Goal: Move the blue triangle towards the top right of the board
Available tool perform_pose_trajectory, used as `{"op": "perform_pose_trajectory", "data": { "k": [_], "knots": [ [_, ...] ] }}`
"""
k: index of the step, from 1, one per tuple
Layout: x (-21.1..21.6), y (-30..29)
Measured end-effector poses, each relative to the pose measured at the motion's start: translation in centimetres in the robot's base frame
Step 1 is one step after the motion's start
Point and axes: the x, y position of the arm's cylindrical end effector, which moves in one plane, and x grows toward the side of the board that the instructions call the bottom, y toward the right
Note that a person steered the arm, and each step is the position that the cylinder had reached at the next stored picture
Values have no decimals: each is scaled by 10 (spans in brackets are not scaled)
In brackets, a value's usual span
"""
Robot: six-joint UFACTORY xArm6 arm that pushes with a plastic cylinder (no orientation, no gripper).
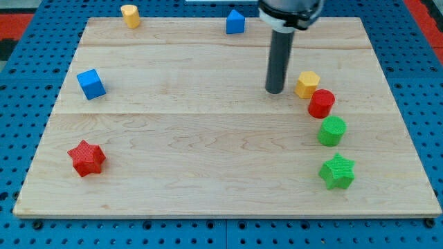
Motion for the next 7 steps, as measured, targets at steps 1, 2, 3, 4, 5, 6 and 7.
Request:
{"op": "perform_pose_trajectory", "data": {
  "k": [1, 2, 3, 4, 5, 6, 7],
  "knots": [
    [-11, 28],
    [-23, 39],
    [-60, -22],
    [-116, -82],
    [-181, -132],
    [-201, -179],
    [-202, -163]
  ]
}}
